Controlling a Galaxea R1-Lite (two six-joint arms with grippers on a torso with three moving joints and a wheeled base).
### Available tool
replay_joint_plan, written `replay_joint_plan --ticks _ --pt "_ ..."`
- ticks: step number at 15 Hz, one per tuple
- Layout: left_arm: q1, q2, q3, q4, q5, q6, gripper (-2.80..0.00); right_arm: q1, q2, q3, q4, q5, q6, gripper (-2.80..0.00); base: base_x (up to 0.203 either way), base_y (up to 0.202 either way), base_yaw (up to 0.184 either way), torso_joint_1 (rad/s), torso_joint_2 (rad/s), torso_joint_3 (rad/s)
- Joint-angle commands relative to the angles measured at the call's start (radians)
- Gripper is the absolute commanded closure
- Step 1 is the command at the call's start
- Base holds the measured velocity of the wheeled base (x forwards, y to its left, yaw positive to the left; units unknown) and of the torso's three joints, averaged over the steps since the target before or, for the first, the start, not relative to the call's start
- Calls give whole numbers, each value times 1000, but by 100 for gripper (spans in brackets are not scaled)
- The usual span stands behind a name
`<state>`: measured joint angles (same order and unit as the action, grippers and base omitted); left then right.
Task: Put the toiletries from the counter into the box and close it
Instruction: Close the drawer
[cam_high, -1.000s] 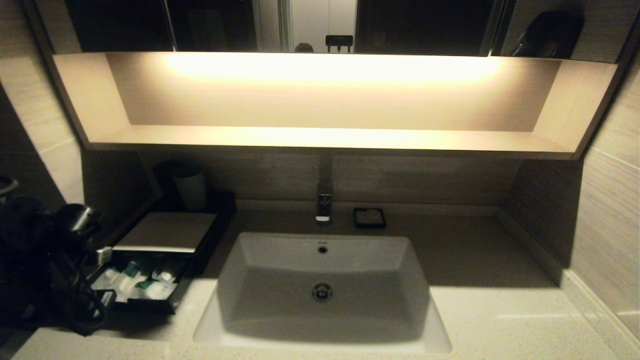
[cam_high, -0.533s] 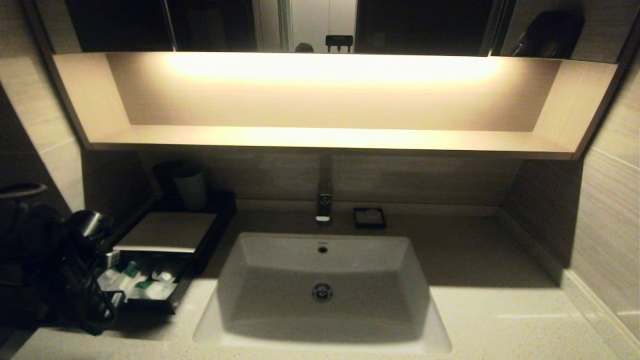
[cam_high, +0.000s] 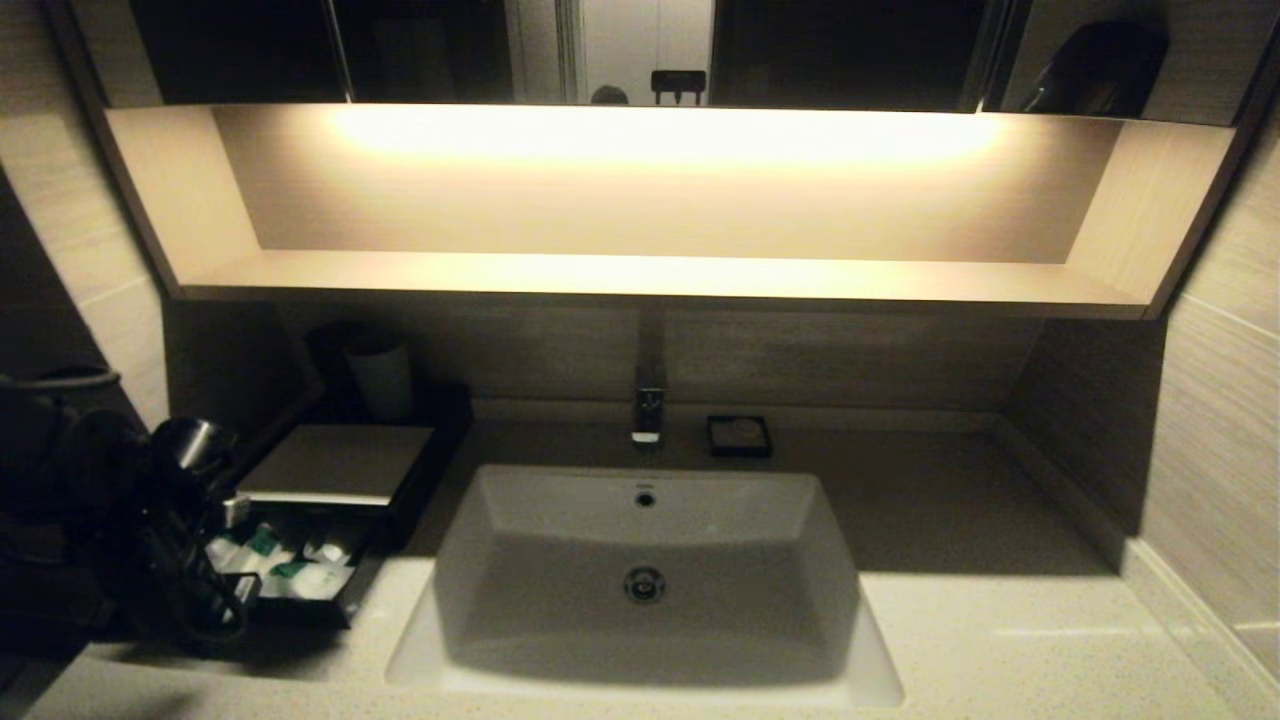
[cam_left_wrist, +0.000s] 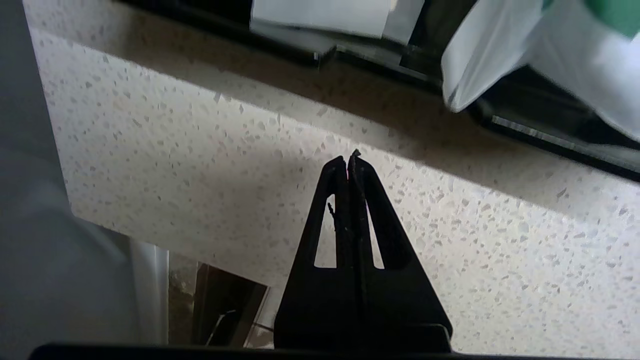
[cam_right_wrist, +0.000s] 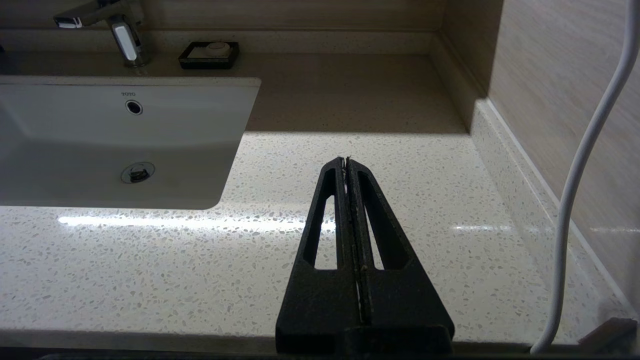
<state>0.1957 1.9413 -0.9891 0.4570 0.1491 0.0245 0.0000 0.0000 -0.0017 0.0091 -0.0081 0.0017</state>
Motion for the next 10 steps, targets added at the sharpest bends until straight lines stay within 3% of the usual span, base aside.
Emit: replay_joint_plan --ticks 1,10 --pt "1 21 -14 2 1 0 0 0 0 0 0 0 0 0 0 0 0 0 0 0" --pt "1 51 -45 -31 1 -1 0 0 0 0 0 0 0 0 0 0 0 0 0 0"
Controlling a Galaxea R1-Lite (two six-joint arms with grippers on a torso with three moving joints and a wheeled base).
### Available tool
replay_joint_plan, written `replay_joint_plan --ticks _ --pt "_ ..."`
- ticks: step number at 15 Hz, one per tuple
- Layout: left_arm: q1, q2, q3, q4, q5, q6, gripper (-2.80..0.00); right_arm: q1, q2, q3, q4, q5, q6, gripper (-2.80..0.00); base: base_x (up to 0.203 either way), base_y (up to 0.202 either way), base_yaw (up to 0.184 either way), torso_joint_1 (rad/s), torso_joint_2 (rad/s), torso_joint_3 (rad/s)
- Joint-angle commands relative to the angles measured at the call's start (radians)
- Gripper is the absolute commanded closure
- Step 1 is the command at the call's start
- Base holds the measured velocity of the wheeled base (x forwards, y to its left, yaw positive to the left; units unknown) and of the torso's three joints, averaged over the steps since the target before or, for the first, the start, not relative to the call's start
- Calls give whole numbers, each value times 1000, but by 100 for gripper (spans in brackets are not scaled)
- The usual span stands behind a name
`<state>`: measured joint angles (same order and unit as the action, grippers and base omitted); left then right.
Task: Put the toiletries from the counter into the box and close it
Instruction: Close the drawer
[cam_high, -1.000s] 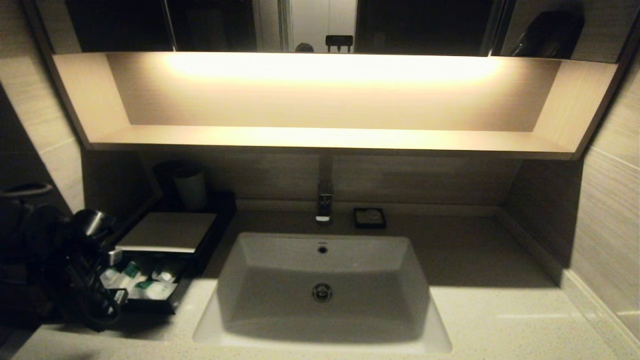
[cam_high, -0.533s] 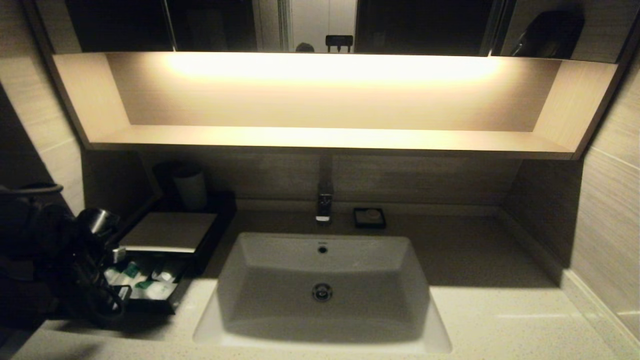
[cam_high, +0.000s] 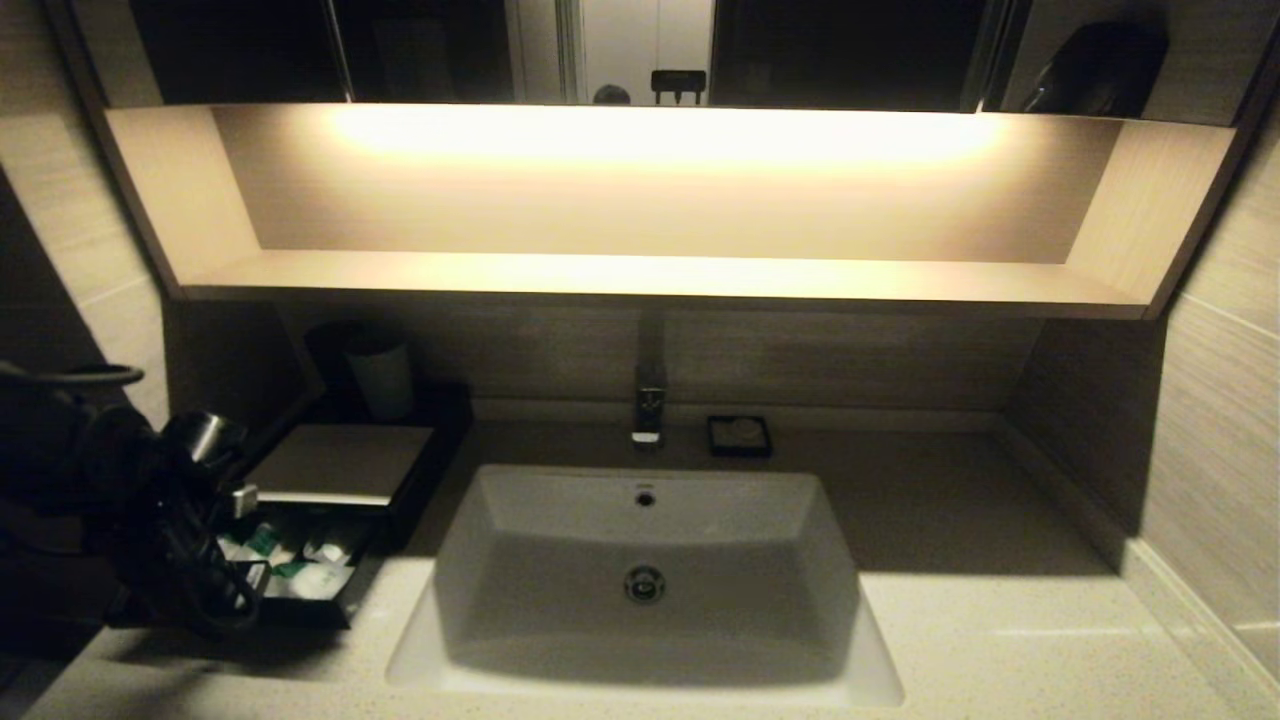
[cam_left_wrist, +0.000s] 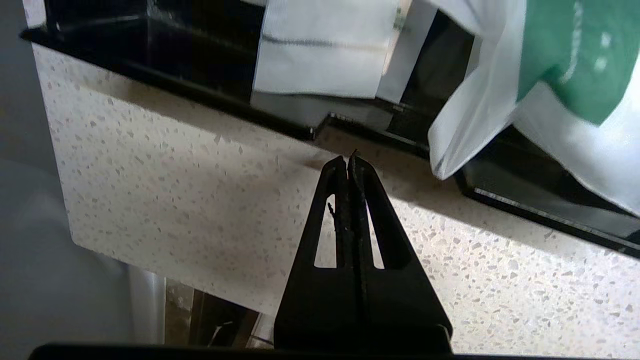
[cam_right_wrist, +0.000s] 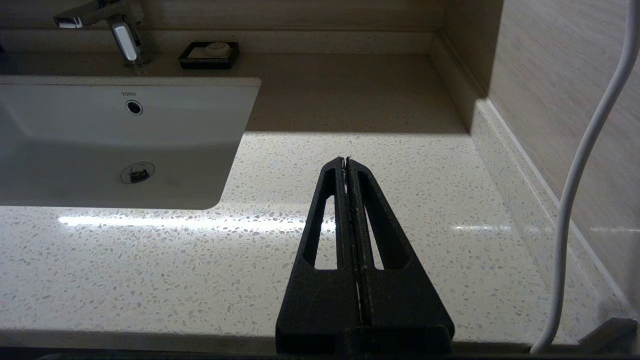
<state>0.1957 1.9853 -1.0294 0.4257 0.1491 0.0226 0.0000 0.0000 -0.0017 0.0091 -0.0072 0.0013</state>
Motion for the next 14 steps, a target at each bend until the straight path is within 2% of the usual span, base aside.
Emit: replay_joint_plan --ticks 1,14 --pt "1 9 -5 -7 1 0 0 0 0 0 0 0 0 0 0 0 0 0 0 0" --pt "-1 32 -40 -24 1 -14 0 0 0 0 0 0 0 0 0 0 0 0 0 0"
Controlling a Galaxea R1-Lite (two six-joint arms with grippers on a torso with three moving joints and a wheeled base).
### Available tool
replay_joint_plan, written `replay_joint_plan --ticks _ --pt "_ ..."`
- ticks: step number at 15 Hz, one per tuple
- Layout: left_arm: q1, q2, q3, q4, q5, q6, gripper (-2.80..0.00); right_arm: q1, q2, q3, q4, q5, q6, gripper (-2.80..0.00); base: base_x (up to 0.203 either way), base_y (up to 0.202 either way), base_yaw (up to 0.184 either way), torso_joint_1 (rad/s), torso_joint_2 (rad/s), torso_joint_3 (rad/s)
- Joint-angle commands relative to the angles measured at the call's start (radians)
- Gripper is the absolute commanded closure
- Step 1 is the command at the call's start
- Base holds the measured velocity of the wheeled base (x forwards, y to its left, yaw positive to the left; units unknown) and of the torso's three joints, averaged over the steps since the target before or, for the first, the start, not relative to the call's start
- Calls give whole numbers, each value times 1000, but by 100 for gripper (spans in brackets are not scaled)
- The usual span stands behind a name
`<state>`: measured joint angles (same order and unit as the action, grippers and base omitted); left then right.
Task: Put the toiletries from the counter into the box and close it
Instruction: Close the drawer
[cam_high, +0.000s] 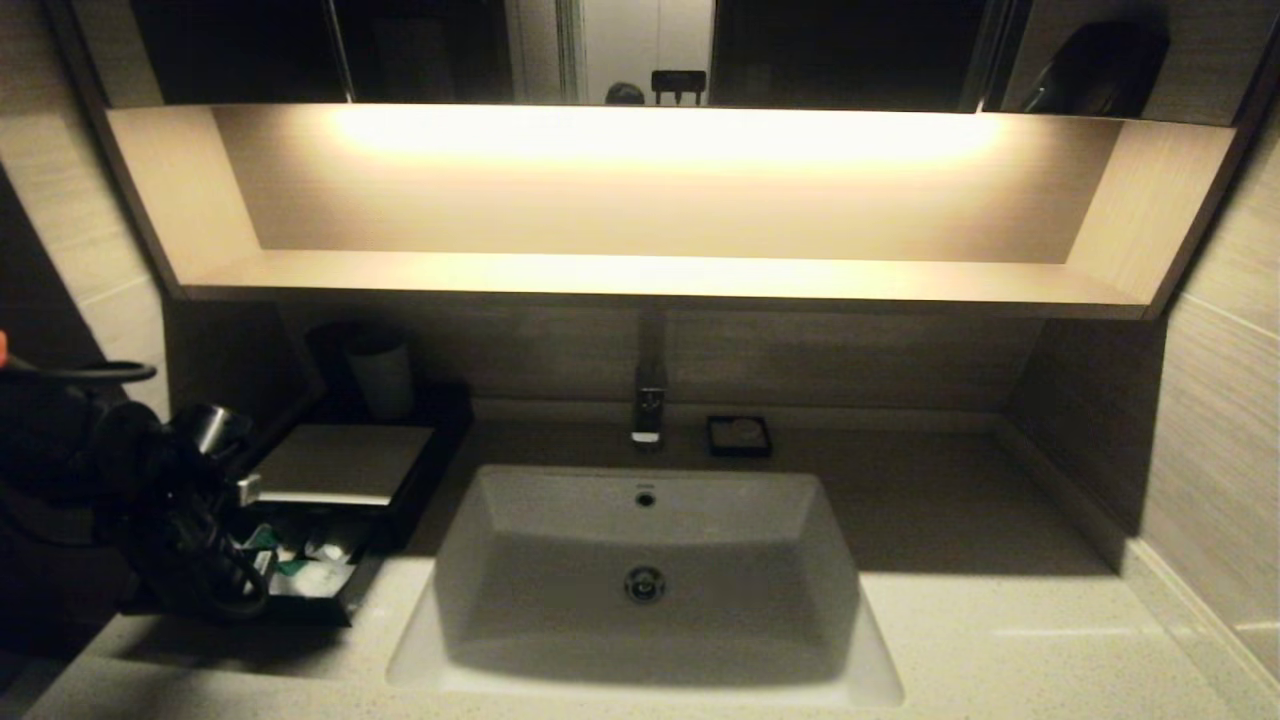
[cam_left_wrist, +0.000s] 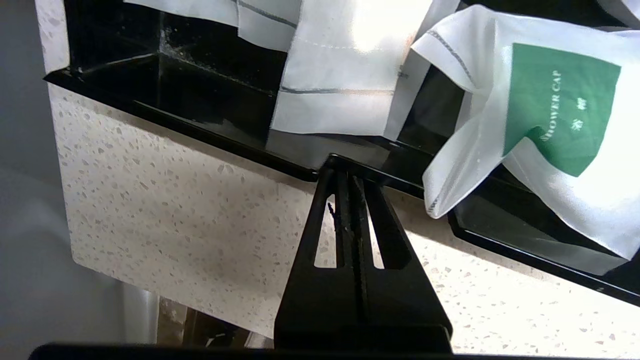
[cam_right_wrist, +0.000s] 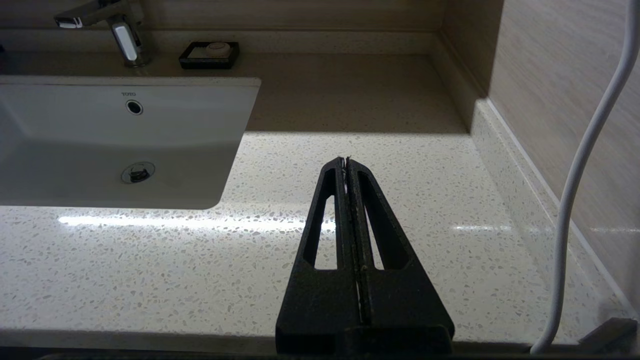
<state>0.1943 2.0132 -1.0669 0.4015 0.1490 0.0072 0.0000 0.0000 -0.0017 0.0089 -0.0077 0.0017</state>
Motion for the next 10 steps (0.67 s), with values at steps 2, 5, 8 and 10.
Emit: replay_joint_plan --ticks 2,5,8,10 --pt "1 4 -4 -5 1 2 0 0 0 0 0 0 0 0 0 0 0 0 0 0" --pt "1 4 -7 -21 3 2 0 0 0 0 0 0 0 0 0 0 0 0 0 0" --pt "1 12 -26 -25 3 0 0 0 0 0 0 0 0 0 0 0 0 0 0 0" --pt "1 16 -37 -26 1 0 0 0 0 0 0 0 0 0 0 0 0 0 0 0"
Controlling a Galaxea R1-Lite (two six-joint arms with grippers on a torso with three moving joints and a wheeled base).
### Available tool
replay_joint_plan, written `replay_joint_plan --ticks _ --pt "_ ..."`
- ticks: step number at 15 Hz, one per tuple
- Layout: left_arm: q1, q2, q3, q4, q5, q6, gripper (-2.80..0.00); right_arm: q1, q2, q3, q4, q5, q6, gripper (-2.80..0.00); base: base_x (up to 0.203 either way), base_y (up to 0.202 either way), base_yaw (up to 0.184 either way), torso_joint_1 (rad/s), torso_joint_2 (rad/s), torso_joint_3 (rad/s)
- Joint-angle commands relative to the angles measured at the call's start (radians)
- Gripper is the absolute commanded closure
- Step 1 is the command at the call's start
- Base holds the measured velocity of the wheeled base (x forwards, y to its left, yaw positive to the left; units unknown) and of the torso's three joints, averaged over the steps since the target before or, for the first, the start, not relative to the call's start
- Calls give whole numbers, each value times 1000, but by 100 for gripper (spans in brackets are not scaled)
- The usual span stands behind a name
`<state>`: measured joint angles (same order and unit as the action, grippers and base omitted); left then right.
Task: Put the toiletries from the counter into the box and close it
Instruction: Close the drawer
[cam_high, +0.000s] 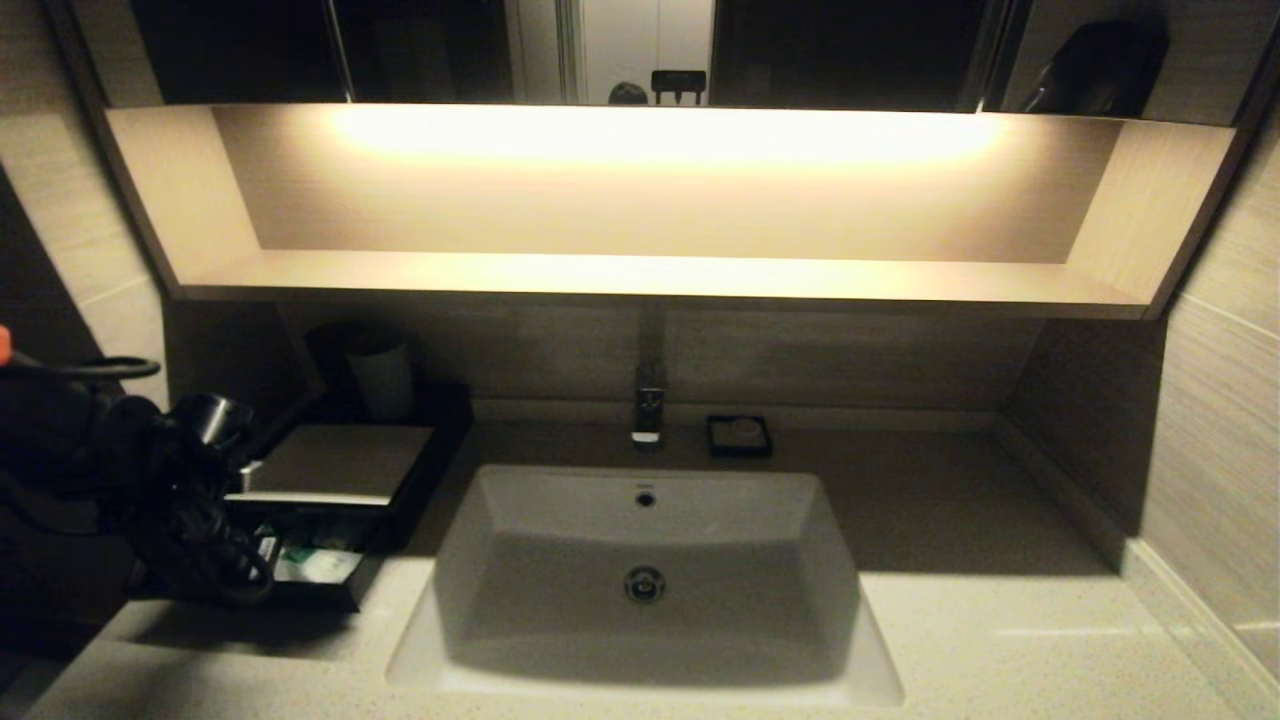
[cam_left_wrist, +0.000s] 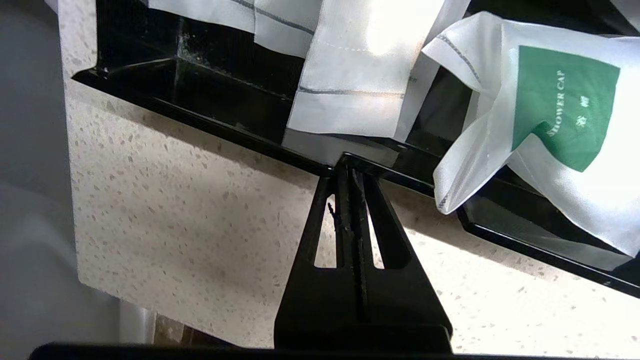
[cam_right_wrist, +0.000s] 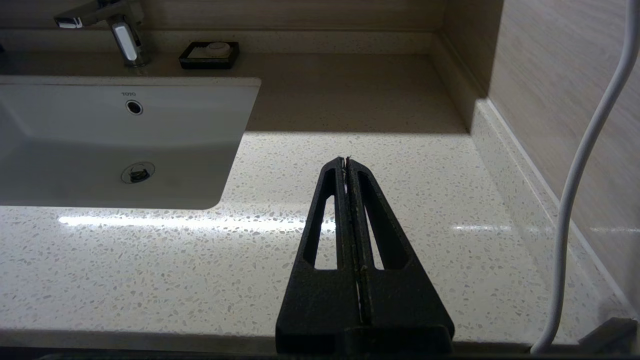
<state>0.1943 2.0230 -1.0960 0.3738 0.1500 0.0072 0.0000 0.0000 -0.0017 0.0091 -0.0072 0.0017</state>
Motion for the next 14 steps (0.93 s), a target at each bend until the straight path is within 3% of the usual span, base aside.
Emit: replay_joint_plan --ticks 1,14 --pt "1 7 -11 2 0 -1 0 0 0 0 0 0 0 0 0 0 0 0 0 0" --pt "-6 34 -61 -38 0 -37 0 0 0 0 0 0 0 0 0 0 0 0 0 0"
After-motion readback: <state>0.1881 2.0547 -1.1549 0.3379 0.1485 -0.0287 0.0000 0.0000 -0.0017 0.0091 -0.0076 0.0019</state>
